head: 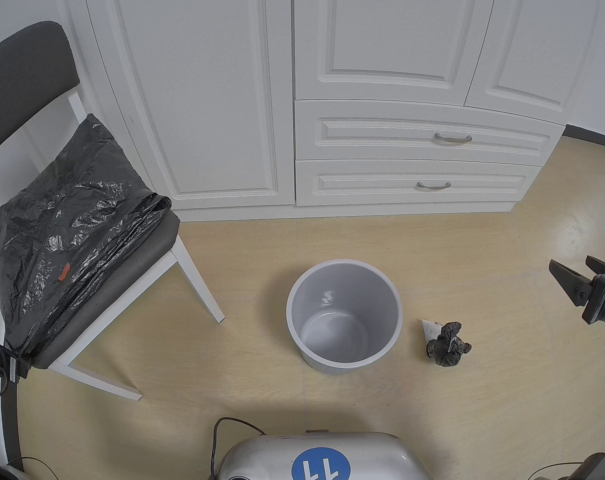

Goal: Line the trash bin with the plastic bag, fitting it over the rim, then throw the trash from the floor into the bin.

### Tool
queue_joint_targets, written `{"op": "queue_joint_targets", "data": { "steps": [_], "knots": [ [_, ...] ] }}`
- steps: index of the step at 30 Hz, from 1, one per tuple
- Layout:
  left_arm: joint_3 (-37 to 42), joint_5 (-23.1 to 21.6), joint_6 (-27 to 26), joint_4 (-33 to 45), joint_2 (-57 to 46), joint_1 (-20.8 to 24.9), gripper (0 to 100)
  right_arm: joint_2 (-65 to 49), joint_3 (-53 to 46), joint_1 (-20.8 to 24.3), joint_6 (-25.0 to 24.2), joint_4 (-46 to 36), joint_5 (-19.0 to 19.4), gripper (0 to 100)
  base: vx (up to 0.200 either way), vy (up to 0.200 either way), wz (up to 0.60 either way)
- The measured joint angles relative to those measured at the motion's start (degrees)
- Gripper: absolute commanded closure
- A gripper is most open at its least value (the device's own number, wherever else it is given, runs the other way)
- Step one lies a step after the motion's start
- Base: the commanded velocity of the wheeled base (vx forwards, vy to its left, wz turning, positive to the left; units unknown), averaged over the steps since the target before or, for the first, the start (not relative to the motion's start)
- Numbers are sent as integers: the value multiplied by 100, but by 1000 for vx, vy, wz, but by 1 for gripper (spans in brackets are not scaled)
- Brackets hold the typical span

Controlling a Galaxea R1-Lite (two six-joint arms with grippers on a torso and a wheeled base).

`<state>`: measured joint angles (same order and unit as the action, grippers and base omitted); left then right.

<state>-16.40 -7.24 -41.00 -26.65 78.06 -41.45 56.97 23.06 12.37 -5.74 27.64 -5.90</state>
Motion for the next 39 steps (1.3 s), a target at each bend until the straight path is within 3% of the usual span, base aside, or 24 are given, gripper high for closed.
{"op": "queue_joint_targets", "data": {
  "steps": [6, 12, 24, 39],
  "knots": [
    [24, -146, 96, -683, 446, -301, 0, -20, -41, 39, -6, 323, 0, 0, 0, 0, 0],
    [130, -608, 747, -811, 524, -488, 0, -38, -66, 140, -11, 351, 0, 0, 0, 0, 0],
    [684, -1309, 1881, -780, -491, -594, 0, -79, -80, 215, 9, 351, 2, 0, 0, 0, 0],
    [585, -1309, 1836, -848, -102, -585, 0, -118, -110, 289, -22, 345, 40, 0, 0, 0, 0]
  ]
}}
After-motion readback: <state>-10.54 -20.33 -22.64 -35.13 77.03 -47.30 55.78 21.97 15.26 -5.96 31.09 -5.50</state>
